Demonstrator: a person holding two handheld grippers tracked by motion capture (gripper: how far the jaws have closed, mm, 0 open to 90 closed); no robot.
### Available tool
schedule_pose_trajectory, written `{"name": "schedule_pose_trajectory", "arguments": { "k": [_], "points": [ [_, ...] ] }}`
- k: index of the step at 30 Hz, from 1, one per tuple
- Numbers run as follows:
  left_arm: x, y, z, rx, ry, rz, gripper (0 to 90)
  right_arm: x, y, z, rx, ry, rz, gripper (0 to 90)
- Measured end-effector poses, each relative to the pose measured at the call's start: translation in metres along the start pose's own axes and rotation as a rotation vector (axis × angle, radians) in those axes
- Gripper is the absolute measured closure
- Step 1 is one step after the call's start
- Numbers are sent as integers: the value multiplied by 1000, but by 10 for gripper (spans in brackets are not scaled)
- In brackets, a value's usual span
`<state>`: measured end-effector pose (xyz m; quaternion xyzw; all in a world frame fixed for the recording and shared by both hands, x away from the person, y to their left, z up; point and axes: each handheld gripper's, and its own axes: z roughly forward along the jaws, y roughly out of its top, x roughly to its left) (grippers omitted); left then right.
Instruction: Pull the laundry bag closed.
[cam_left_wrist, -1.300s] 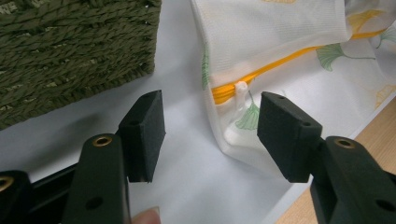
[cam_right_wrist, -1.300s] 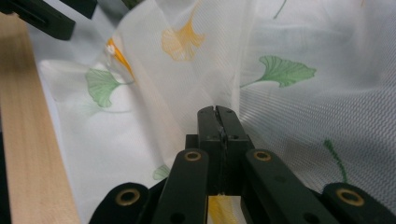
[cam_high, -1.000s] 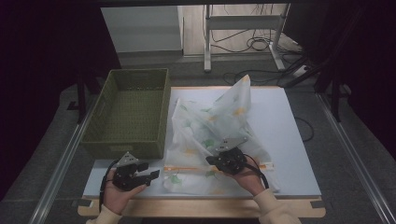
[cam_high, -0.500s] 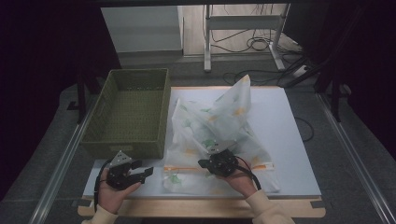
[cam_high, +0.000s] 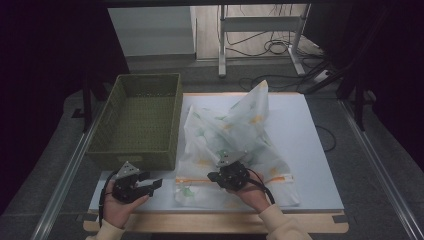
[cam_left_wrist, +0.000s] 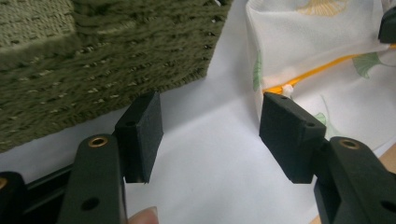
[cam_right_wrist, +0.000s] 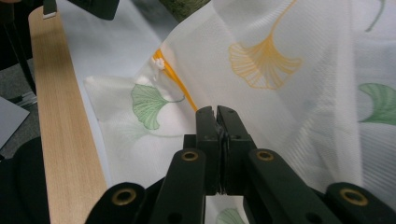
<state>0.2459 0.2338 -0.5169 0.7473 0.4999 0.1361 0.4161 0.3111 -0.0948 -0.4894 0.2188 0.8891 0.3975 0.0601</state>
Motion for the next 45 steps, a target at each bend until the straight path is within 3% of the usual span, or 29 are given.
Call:
{"name": "schedule_pose_trajectory", "arguments": {
  "k": [11,14,24,32,37,45],
  "points": [
    [3,1,0,-2,-8,-11,384,6,10,12,-6,9,21,746],
    [3,2,0,-2,-29,-20,380,9,14,19,0,9,20,707],
    [0,1,1,4,-31,3,377,21,28,37,23,3,13,658],
    [-5,-1,4,14,-28,34,376,30,27,50,45,-4,31,620],
    [-3,-1,4,15,-23,26,375,38,26,61,65,10,29,614],
    [-5,-2,6,24,-24,31,374,44,29,75,86,-29,19,589]
  ]
}}
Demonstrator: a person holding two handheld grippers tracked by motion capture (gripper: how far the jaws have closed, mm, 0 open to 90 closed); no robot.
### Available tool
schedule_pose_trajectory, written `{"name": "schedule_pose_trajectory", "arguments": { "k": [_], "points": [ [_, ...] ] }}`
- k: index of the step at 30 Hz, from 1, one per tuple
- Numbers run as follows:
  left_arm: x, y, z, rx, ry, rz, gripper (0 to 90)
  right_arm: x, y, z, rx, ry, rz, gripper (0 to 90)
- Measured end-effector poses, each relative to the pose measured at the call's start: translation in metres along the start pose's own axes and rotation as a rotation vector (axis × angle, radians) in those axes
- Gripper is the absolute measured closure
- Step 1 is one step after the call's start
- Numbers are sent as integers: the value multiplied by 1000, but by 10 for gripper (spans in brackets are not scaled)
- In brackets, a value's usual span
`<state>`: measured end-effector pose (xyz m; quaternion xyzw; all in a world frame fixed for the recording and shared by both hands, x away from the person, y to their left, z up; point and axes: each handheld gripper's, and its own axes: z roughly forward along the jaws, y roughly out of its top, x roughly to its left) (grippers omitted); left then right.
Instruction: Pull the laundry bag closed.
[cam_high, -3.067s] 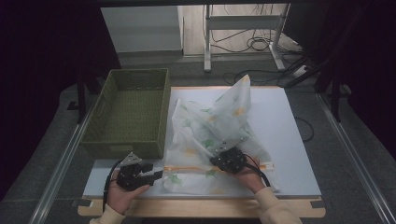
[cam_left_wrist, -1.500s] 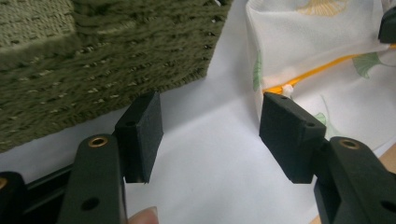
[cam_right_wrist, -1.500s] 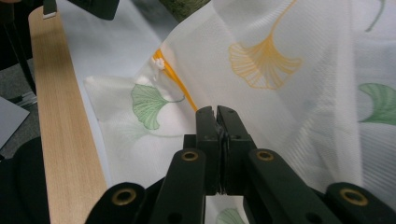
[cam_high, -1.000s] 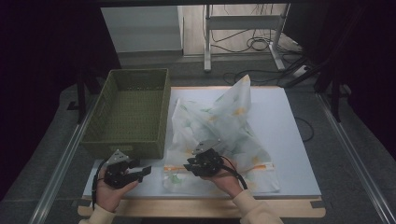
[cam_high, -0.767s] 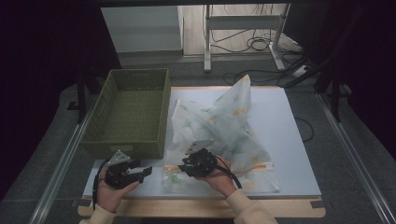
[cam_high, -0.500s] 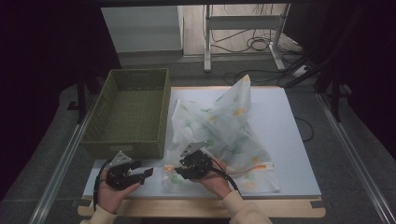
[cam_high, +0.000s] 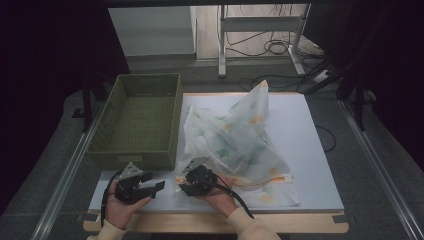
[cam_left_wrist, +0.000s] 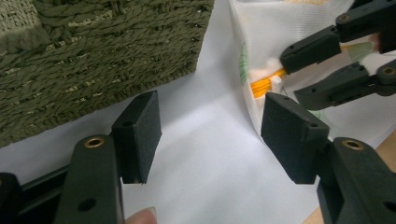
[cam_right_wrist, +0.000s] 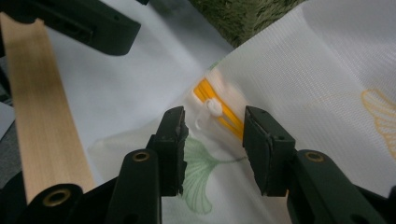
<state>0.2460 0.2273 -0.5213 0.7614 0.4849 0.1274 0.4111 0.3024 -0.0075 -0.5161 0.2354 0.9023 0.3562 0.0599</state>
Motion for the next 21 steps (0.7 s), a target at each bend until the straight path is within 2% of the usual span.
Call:
{"name": "schedule_pose_trajectory", "arguments": {
  "k": [7,15,18,21],
  "points": [
    [0,0,0,-1,0,1,374,5,7,6,-5,-55,-18,587],
    [0,0,1,3,1,4,373,4,11,22,47,-82,-12,595],
    [0,-1,1,5,2,3,373,5,11,28,53,-93,-14,629],
    [0,-1,2,5,1,5,372,3,12,28,55,-97,-14,722]
  ]
}}
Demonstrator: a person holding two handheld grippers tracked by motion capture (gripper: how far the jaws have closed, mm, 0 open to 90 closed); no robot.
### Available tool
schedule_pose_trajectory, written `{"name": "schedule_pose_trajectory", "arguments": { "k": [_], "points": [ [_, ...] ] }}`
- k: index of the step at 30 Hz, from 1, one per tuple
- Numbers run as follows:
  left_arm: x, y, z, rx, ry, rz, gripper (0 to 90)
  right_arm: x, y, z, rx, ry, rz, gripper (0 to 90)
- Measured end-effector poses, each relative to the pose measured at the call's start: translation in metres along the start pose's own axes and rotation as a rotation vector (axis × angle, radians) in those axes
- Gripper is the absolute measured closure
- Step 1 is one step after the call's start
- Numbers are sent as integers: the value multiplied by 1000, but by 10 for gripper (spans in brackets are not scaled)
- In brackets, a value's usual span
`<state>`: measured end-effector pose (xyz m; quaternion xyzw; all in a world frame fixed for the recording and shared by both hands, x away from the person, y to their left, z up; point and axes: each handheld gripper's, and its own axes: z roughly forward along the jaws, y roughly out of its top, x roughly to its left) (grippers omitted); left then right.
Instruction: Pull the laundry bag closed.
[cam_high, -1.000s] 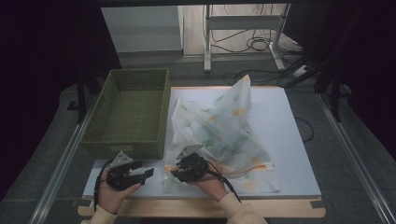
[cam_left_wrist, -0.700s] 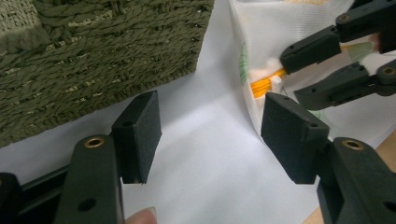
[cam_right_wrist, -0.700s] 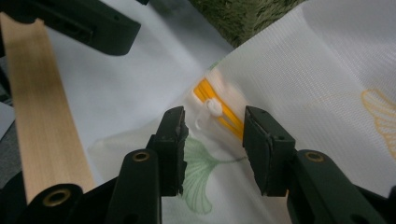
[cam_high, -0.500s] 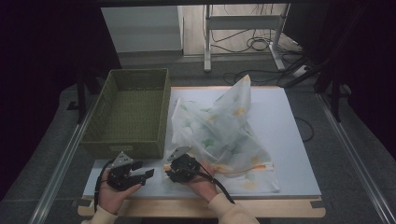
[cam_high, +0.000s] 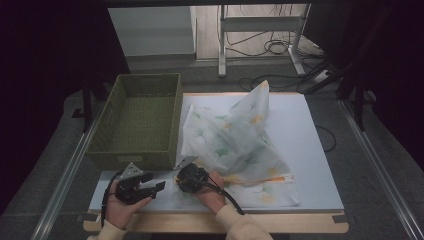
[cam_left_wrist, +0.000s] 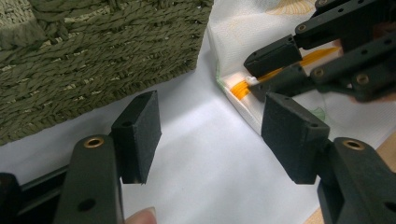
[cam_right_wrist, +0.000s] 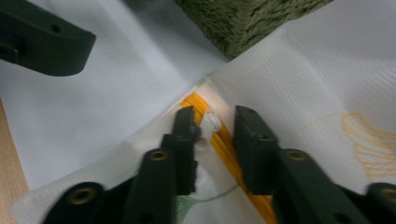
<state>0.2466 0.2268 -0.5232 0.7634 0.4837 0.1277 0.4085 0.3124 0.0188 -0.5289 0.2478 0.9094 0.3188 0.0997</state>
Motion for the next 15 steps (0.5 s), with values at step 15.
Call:
{"name": "schedule_pose_trajectory", "arguments": {
  "k": [15],
  "points": [
    [-1,-1,1,9,-3,7,368,-11,-1,-6,5,54,41,873]
  ]
}}
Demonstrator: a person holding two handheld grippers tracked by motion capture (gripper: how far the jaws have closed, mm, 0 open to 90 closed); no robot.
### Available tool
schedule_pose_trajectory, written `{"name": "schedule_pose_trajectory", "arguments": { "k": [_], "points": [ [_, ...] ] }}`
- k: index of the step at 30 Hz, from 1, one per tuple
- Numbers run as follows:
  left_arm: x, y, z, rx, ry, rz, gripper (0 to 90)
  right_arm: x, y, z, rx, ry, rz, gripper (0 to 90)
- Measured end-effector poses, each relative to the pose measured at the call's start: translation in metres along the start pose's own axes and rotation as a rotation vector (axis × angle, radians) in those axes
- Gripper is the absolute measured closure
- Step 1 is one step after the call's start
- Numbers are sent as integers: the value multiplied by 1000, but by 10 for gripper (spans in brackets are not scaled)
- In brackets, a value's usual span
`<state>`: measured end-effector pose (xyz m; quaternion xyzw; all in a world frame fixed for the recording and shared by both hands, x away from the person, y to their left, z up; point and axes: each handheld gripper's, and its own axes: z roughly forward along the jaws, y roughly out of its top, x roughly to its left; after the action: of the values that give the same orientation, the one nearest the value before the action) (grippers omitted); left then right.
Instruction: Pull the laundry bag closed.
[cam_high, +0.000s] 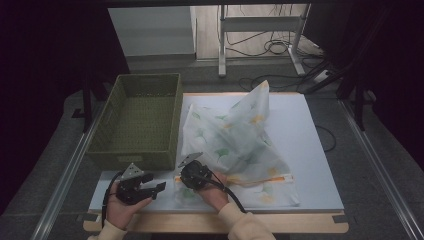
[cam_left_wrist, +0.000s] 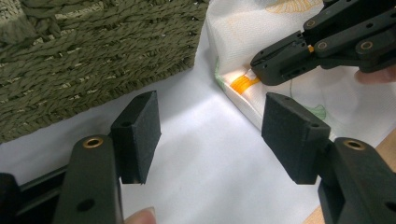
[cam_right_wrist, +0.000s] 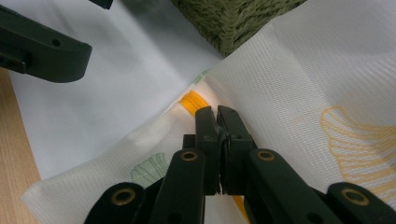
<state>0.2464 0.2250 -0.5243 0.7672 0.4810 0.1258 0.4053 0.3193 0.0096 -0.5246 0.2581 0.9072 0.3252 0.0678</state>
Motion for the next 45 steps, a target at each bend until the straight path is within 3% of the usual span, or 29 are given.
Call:
{"name": "schedule_pose_trajectory", "arguments": {
  "k": [9,13,18,25,32,36,41,45],
  "points": [
    [-2,0,2,7,-6,10,364,-2,0,1,16,-3,7,870],
    [-4,1,1,4,14,29,363,-4,1,2,24,5,14,868],
    [-4,1,2,5,5,28,360,-3,4,3,44,4,-1,893],
    [-3,2,2,-1,-3,19,357,-10,1,-2,29,54,35,894],
    [-6,8,12,16,-79,-3,348,-13,-3,-15,0,84,34,895],
    [-9,14,21,24,-175,-28,380,-15,-6,-23,-22,92,8,895],
    [-10,19,29,37,-220,-56,407,-15,-9,-31,-44,97,-35,895],
    [-7,21,36,42,-249,-79,422,-17,-11,-34,-54,100,-39,895]
  ]
}}
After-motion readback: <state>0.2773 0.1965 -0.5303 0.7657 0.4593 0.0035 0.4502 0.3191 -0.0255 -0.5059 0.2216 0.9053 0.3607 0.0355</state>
